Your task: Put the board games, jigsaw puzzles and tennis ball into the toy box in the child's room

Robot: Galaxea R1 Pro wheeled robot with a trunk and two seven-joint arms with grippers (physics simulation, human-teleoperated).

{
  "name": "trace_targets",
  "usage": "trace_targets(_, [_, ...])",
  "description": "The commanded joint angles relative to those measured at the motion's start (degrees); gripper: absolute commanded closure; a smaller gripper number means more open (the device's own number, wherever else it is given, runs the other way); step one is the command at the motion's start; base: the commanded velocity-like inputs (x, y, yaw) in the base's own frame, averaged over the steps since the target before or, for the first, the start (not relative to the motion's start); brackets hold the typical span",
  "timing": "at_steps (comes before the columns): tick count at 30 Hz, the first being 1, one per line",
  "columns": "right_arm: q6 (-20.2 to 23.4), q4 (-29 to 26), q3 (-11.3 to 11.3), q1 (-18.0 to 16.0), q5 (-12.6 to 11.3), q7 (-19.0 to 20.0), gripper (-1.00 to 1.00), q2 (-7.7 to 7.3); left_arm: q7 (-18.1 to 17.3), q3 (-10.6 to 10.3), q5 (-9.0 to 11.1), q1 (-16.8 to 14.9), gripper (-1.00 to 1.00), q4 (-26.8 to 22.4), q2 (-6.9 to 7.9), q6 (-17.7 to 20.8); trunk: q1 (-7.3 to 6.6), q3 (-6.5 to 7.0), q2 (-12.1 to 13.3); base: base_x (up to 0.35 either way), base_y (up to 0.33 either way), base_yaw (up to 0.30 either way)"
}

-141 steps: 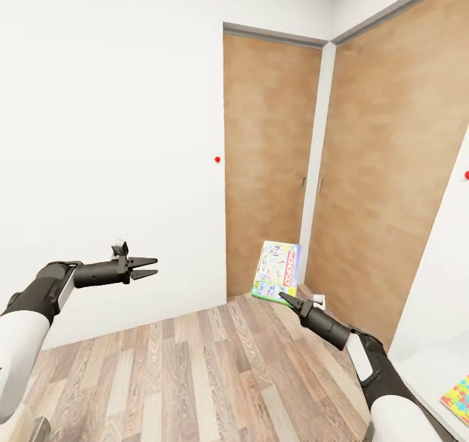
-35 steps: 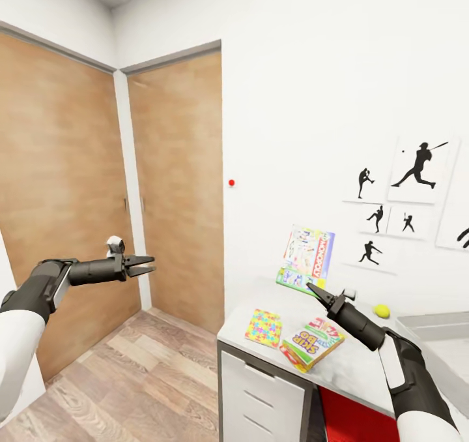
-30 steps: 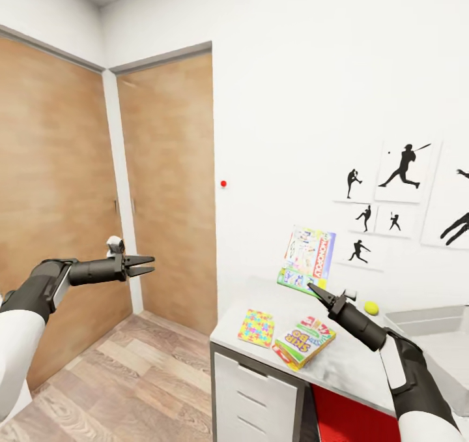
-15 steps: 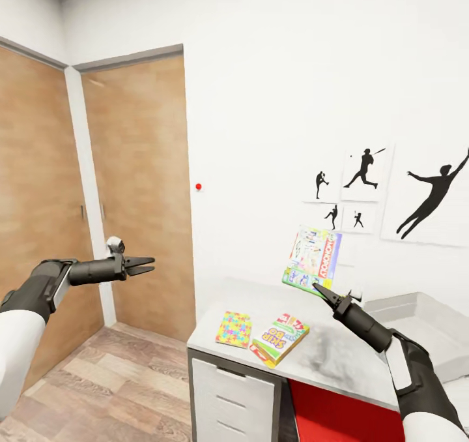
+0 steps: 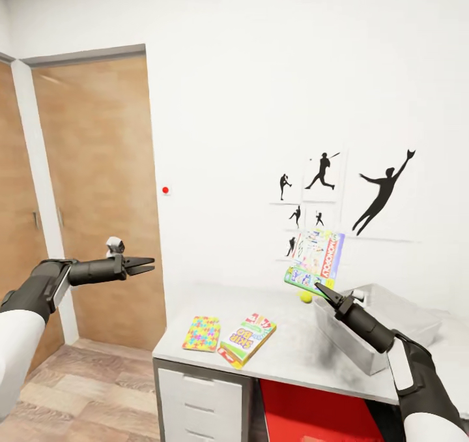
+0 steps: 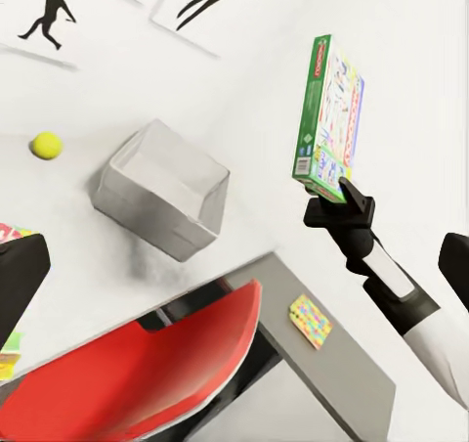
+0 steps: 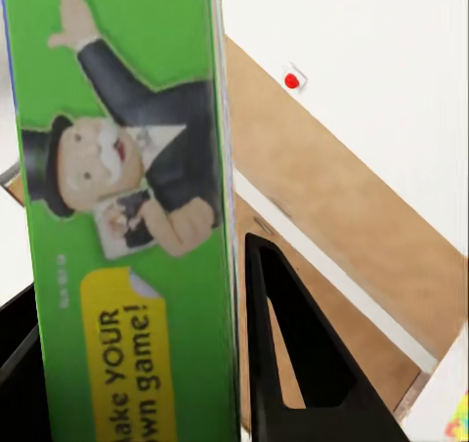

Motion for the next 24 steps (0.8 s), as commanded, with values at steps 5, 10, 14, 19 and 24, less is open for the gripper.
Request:
trace_targets(5, [0.4,0.1,0.0,0.0,-0.3,0.1,1.00,-0.46,-0.3,0.1,-0.2,0.0,-1.00,0.0,0.00,0.6,0.04,0.24,0.0,0.142,-0.190,-0.254])
trace_targets(10, [0.4,0.1,-0.2,0.0,-0.3,0.1,1.00,-0.66,-0.3,0.1,-0.2,0.0,-1.00,0.0,-0.04,0.6,0.04,0.51,0.0,0.242,-0.050,-0.205])
trace_targets(14, [0.5,0.1,-0.4,0.0,-0.4,0.0,1.00,-0.76,-0.3,0.0,-0.2,0.0,-1.00,0.0,-0.05,0.5,0.04,0.60,0.0,0.219,-0.008,-0.062])
trace_targets(19, [0.6,0.3,-0.5,0.0,-0.4,0.0,1.00,-0.78,-0.3,0.1,-0.2,0.0,-1.00,0.0,-0.04,0.5,0.04,0.50,0.0,0.037,-0.001,-0.145])
trace_targets(24, [1.1,0.3,-1.4,0.0,-0.4,0.0,1.00,-0.78,-0.3,0.0,-0.2,0.0,-1.00,0.0,-0.05,0.5,0.04,0.34,0.0,0.005,0.000,-0.217])
